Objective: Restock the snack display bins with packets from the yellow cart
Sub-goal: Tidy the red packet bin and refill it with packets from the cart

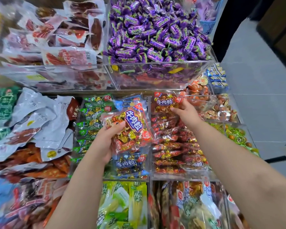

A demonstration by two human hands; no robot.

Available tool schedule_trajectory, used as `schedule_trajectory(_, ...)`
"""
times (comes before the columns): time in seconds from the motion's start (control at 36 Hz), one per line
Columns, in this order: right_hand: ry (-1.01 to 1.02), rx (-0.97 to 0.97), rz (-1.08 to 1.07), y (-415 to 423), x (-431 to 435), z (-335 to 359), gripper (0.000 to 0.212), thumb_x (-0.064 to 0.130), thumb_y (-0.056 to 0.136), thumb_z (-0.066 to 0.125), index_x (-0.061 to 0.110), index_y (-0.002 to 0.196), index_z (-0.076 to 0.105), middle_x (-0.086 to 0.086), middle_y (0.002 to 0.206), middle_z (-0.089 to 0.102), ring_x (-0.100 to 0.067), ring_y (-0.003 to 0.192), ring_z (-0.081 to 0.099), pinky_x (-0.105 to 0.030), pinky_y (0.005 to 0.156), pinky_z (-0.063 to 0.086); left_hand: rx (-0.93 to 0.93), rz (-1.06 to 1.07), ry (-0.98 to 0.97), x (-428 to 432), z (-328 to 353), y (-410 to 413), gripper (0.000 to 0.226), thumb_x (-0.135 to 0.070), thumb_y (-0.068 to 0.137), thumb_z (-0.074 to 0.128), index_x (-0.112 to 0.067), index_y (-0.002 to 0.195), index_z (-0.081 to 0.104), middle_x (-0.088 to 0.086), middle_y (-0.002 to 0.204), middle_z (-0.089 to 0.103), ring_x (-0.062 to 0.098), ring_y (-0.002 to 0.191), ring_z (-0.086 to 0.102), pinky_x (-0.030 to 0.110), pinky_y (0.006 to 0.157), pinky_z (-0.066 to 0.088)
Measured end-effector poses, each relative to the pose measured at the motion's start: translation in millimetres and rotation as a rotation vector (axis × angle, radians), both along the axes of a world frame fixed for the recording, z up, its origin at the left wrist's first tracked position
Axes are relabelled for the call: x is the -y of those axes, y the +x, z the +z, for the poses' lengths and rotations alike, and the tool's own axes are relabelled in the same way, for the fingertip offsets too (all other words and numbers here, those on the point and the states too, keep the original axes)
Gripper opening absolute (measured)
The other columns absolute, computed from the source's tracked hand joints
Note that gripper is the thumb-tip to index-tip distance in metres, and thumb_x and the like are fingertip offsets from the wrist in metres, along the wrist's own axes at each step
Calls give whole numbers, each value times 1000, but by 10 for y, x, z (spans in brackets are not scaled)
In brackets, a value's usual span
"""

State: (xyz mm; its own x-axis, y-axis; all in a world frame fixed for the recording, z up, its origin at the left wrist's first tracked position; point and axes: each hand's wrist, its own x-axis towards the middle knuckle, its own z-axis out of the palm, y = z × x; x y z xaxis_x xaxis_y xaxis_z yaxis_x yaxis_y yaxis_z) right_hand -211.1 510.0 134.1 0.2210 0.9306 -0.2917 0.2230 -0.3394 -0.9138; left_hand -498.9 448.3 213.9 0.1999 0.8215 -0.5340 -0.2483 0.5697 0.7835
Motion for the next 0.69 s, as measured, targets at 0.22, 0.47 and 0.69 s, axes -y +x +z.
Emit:
schedule_trajectory(0.22, -3, 16, -60, 38, 56, 73, 31, 42, 80, 70, 28, 105, 56, 13, 102, 61, -7, 93, 57, -21, 74, 41, -35, 2, -33, 7, 3, 19, 71, -30, 61, 74, -9, 125, 54, 11, 103, 74, 28, 90, 72, 35, 62, 58)
schedule_trajectory(0.47, 88, -33, -242, 63, 241, 4, 42, 41, 77, 72, 31, 114, 53, 9, 114, 59, -9, 103, 54, -25, 84, 39, -33, -15, -28, 5, 36, 34, 66, -29, 65, 72, -7, 125, 54, 12, 103, 74, 28, 89, 73, 34, 61, 59)
schedule_trajectory(0.69, 86, 103, -149, 12, 93, 50, 38, 25, 89, 62, 20, 126, 55, 10, 111, 60, -11, 103, 55, -29, 92, 42, -35, -13, -26, 29, 66, 79, 73, -29, 59, 74, -6, 125, 54, 13, 102, 74, 28, 86, 73, 37, 63, 60)
